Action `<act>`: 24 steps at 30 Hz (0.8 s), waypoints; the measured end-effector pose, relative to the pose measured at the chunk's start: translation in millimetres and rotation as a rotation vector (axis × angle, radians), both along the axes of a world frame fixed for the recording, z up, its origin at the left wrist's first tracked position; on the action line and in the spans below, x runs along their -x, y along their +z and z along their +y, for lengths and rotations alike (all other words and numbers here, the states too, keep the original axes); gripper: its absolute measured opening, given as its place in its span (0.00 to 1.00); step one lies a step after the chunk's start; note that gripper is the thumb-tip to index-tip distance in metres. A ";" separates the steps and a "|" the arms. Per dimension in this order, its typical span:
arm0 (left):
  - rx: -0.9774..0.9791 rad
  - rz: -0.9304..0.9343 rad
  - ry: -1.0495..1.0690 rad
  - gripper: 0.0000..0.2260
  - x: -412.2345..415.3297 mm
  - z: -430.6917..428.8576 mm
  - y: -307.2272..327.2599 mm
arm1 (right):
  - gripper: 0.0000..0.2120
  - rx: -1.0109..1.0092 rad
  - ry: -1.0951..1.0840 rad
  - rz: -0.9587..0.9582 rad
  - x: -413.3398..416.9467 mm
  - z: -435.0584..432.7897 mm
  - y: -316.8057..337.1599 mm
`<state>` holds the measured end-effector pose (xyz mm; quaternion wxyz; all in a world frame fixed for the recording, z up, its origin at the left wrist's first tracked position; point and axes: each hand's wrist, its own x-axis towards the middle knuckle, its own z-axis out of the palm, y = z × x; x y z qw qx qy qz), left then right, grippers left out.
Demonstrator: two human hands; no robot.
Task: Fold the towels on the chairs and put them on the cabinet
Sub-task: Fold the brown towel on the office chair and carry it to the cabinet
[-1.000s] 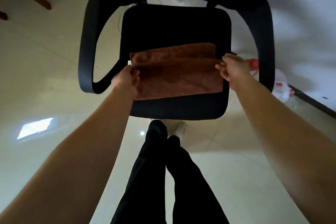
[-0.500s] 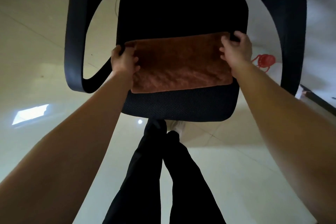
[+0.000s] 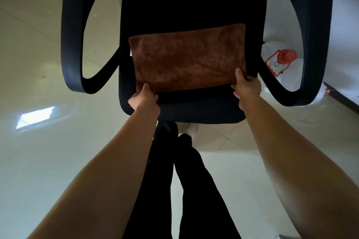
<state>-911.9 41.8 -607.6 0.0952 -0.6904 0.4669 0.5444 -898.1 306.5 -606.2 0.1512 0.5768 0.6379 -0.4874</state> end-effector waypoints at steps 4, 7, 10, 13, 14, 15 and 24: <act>0.083 0.014 -0.038 0.07 -11.9 -6.0 3.1 | 0.12 0.052 -0.179 0.060 -5.3 6.9 7.9; 0.162 -0.004 -0.164 0.10 -36.1 -11.0 5.6 | 0.11 0.112 -0.227 0.009 -27.3 1.7 12.5; 0.213 -0.025 -0.299 0.27 -55.2 -20.6 4.4 | 0.09 0.175 -0.200 -0.076 -51.1 1.5 13.4; 0.444 -0.073 -0.598 0.29 -53.8 -20.6 21.7 | 0.10 0.244 -0.139 -0.073 -56.1 6.7 16.4; 0.619 -0.079 -0.801 0.32 -52.1 -19.1 22.7 | 0.12 0.247 -0.099 -0.070 -52.3 9.6 17.1; 0.775 -0.029 -1.022 0.36 -49.5 -16.8 25.8 | 0.14 0.241 -0.050 -0.065 -48.0 12.8 18.6; 0.679 0.114 -2.389 0.65 29.0 45.7 7.3 | 0.08 0.190 0.176 0.040 -2.3 29.0 12.3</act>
